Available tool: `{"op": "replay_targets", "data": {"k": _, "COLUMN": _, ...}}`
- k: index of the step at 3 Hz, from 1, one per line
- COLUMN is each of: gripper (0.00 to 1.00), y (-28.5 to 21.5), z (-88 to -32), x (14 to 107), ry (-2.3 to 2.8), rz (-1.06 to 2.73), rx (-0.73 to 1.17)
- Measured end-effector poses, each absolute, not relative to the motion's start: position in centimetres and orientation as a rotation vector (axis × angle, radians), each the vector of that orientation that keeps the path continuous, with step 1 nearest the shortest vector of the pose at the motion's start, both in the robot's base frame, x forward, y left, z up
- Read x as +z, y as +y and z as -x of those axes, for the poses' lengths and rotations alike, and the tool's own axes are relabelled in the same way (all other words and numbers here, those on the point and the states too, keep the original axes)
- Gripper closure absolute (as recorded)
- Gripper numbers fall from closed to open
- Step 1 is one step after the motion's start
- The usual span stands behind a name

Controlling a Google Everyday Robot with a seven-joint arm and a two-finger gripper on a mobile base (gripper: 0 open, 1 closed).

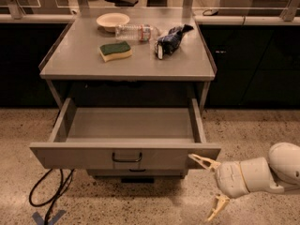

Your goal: Close top drawer

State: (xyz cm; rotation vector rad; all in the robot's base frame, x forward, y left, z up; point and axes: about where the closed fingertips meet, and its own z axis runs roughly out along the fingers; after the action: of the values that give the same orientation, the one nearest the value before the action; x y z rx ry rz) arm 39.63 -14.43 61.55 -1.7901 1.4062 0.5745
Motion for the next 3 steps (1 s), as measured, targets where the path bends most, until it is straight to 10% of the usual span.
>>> {"op": "replay_targets", "data": {"k": 3, "gripper": 0.00, "y": -10.4, "z": -46.1, "x": 61.9, "ry": 1.401, "rz": 1.850, "rx": 0.530}}
